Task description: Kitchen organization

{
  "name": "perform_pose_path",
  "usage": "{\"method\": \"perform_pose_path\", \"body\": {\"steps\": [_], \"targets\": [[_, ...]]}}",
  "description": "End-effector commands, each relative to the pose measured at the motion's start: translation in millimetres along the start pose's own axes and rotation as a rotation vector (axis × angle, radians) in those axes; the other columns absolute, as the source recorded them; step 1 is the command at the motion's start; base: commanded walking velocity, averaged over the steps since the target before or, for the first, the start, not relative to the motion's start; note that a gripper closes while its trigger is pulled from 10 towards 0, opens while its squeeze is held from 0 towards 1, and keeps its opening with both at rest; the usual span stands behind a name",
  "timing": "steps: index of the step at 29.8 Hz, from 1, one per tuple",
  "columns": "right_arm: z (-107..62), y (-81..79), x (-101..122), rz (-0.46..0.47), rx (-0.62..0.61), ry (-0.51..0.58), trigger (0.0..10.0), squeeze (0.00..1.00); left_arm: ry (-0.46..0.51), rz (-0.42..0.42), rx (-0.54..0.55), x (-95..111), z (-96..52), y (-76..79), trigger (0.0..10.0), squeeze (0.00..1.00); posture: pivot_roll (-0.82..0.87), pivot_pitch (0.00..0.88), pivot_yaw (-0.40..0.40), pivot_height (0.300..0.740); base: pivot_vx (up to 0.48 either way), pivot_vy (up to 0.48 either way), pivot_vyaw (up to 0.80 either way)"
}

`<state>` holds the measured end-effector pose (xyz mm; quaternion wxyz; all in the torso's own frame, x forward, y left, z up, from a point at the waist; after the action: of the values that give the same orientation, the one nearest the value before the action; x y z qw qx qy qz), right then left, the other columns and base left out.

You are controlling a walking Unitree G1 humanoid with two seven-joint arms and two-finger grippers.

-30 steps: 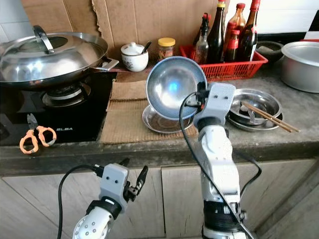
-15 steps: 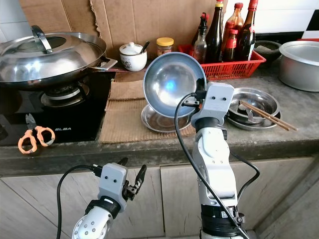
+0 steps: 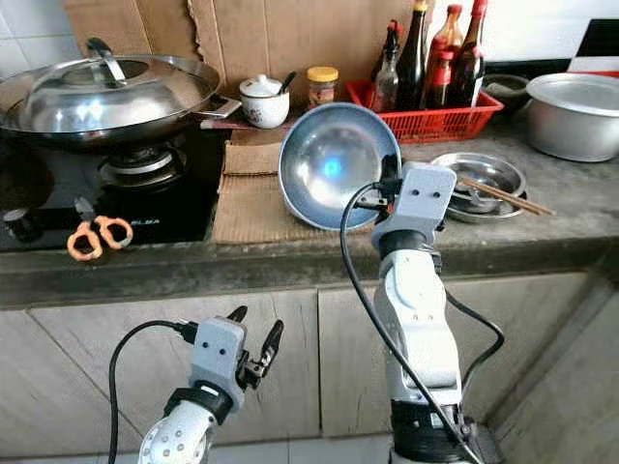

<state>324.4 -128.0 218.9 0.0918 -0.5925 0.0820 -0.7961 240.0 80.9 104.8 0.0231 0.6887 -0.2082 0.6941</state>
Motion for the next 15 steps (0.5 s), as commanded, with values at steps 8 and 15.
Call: {"method": "perform_pose_path", "body": {"steps": [8, 15], "targets": [[-23.5, -3.4, -24.8, -0.108, 0.129, -0.097, 0.0, 0.00, 0.006, -0.003, -0.005, 1.2, -0.8, 1.5, 10.0, 0.00, 0.02, 0.011, -0.005, 0.740, -0.316, 0.000, 0.00], [-48.3, -1.8, -43.8, -0.169, 0.203, -0.162, 0.0, 0.00, 0.006, -0.001, -0.012, 0.1, -1.6, 1.8, 10.0, 0.00, 0.02, 0.002, -0.002, 0.740, -0.322, 0.000, 0.00]]}}
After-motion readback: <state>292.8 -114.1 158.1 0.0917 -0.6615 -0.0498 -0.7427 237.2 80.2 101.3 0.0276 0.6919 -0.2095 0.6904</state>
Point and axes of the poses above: a point about 5 cm out from each wrist's last joint towards the gripper, its own z axis pointing out of the wrist towards the gripper, its own x axis along the axis of the wrist's last joint, y = z × x, the point moved 3 cm from there along z, pointing out of the wrist towards the gripper, and after that the axes turned 8 degrees about z, right-handed, at the moved point
